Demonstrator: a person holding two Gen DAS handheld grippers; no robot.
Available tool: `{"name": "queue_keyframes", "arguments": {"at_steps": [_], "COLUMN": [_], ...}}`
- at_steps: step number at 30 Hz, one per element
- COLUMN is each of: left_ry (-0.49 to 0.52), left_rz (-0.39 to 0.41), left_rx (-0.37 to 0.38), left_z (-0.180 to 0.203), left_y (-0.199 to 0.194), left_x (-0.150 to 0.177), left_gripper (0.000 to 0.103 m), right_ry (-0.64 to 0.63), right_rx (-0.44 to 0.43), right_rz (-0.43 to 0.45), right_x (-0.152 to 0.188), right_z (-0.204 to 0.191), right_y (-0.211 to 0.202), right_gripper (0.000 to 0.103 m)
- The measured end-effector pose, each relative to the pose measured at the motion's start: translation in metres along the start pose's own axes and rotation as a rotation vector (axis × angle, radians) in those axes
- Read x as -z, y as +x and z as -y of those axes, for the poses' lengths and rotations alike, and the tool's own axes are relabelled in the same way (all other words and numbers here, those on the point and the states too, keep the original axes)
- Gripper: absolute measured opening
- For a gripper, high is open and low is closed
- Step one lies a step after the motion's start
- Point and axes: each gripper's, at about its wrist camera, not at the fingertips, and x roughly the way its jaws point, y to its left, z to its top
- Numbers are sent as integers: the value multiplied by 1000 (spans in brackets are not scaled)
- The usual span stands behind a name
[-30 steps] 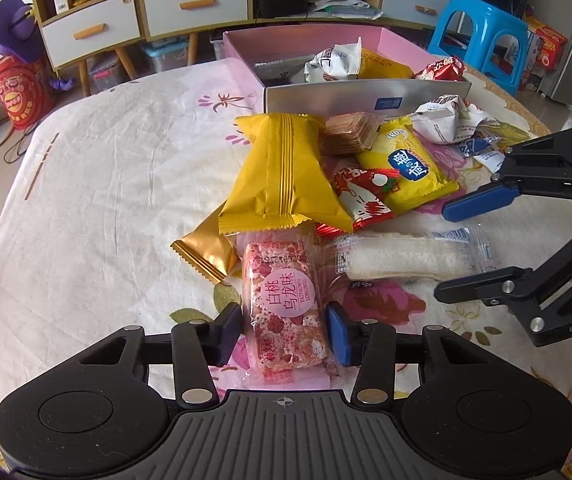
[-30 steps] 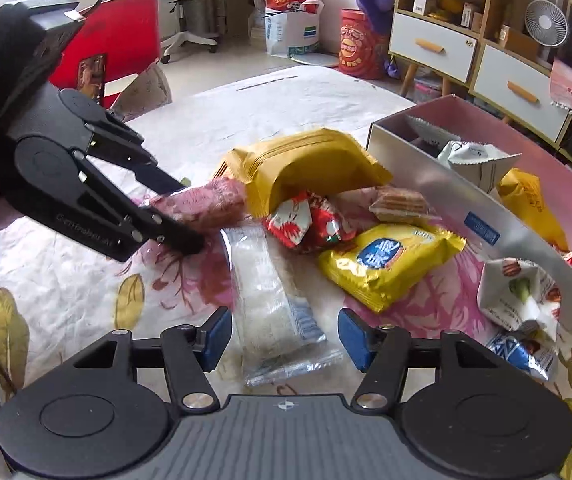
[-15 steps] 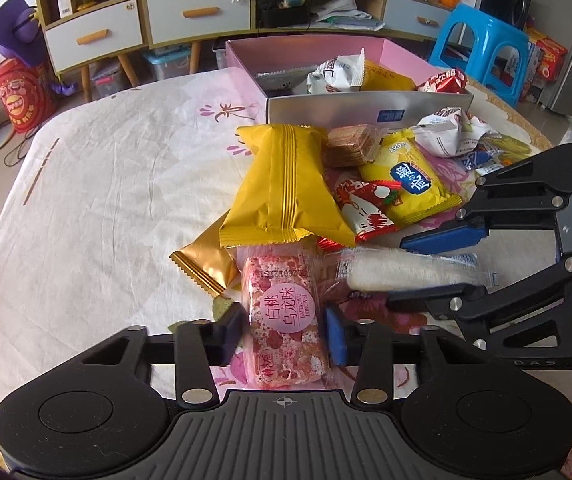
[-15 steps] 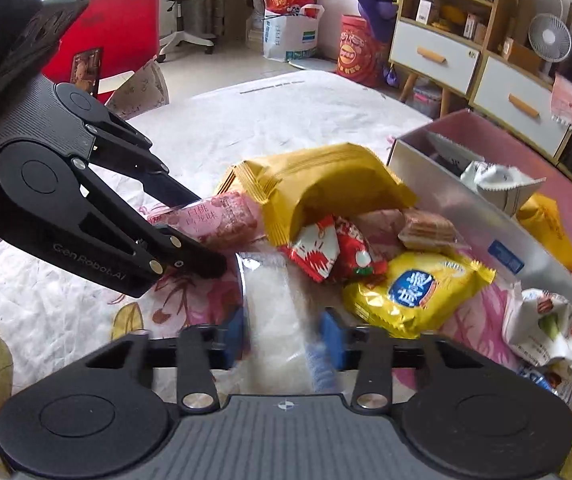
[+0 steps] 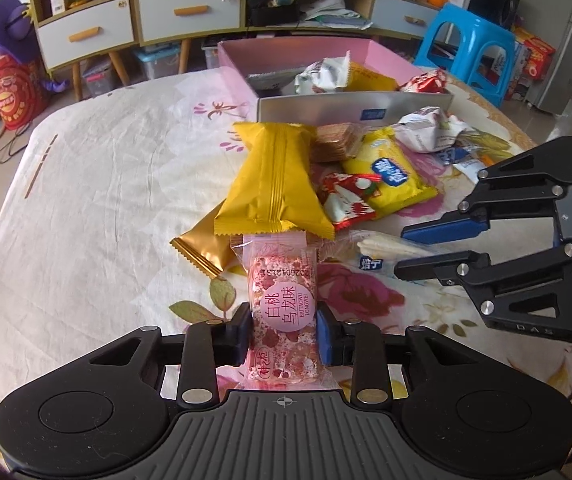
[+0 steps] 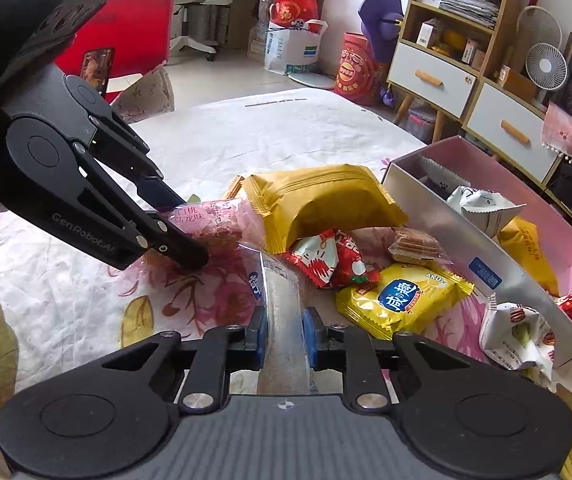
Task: Organize snacks
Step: 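Carry both packs into the pink box and open both tools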
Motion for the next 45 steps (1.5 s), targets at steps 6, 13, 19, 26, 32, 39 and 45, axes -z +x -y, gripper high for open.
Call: {"name": "queue_keyframes", "arguments": {"at_steps": [6,13,19,26,32,39,45], "left_ry": [10,-9,-19,-54,-77,-100,-131], "left_rz": [27,64,106,129,137,171,192], "left_rx": [26,73,90,87,93,83,71], "left_z": [4,4,4,0,0,6,10], "left_y": [-15,-35,-46,-45,-41,-31,-10], "left_x": [4,1,-7,-24,-41,-69,-93], "left_gripper": [29,29,29,29,29,29,29], "right_ry": [-2,9,26,117,207,284,373], "right_rx": [6,-12,-10,30,56,126,183], "right_rz": [18,53,99,154,212,234,230], "right_x": [0,-3,-9,-18,-27,-30,-28], "right_z": [-1,-2,2,24,48,75,104], "right_y": [-13,-30,-47,-56,-63,-60,-51], "right_gripper": [8,7,7,7,7,7,7]}}
